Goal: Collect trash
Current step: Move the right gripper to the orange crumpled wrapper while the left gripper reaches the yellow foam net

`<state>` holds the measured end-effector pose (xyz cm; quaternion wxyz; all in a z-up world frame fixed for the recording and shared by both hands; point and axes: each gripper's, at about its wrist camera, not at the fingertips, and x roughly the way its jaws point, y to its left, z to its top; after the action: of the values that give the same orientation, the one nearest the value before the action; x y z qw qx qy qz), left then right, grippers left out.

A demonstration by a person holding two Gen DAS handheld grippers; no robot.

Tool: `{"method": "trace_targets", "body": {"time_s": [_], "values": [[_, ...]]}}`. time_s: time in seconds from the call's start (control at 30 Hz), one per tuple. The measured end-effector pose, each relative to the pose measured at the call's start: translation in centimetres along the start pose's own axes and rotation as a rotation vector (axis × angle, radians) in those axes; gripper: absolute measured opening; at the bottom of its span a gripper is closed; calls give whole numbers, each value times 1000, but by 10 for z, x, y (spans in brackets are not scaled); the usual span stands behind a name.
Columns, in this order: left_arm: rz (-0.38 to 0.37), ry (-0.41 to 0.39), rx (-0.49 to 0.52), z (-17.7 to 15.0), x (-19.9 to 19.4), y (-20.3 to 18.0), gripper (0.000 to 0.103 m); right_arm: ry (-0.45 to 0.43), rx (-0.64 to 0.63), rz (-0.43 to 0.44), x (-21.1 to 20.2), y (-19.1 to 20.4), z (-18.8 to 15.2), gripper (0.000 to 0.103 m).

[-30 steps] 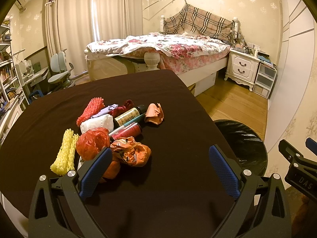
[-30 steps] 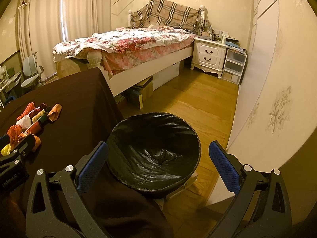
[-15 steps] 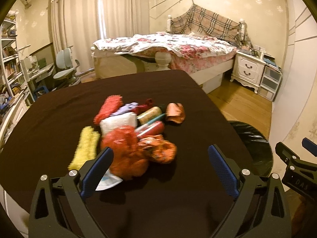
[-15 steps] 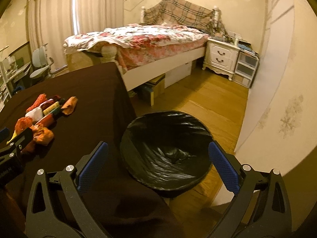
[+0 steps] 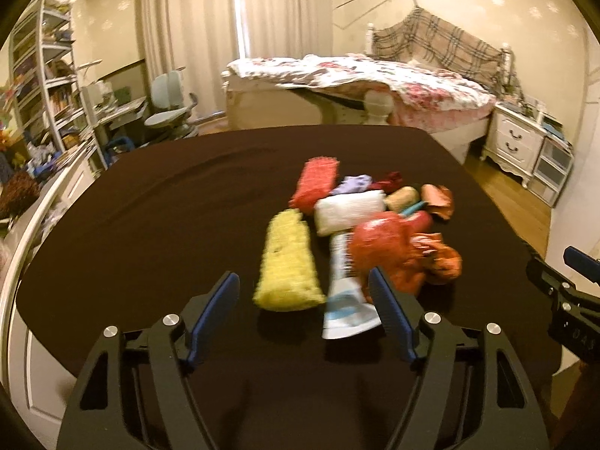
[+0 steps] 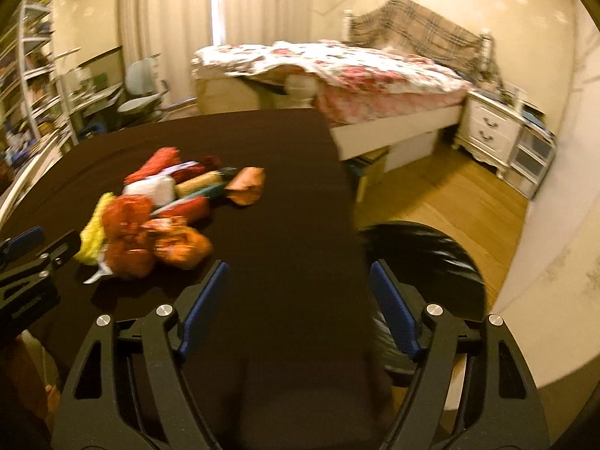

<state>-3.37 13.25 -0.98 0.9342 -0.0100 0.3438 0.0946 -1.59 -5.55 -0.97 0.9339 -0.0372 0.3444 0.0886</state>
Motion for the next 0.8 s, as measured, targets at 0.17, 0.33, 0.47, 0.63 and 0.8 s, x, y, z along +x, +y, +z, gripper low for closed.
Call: {"method": "trace_targets", "body": {"time_s": [0.17,0.33,0.47,0.63,0.8], "values": [[31,0,-32,0,4,19,72,16,-56,67,9,29,6,72],[52,7,-43,0,13,32,72,49,-84,119,22,47,9,72],[56,22,-60,0,23,40,72,69,-106,129,33,59,11,72],[57,32,-60,3,27,45,72,85,-110,145,44,64,13,61],[49,40,-57,3,30,44,73,124,-86,205,53,64,13,43]]}}
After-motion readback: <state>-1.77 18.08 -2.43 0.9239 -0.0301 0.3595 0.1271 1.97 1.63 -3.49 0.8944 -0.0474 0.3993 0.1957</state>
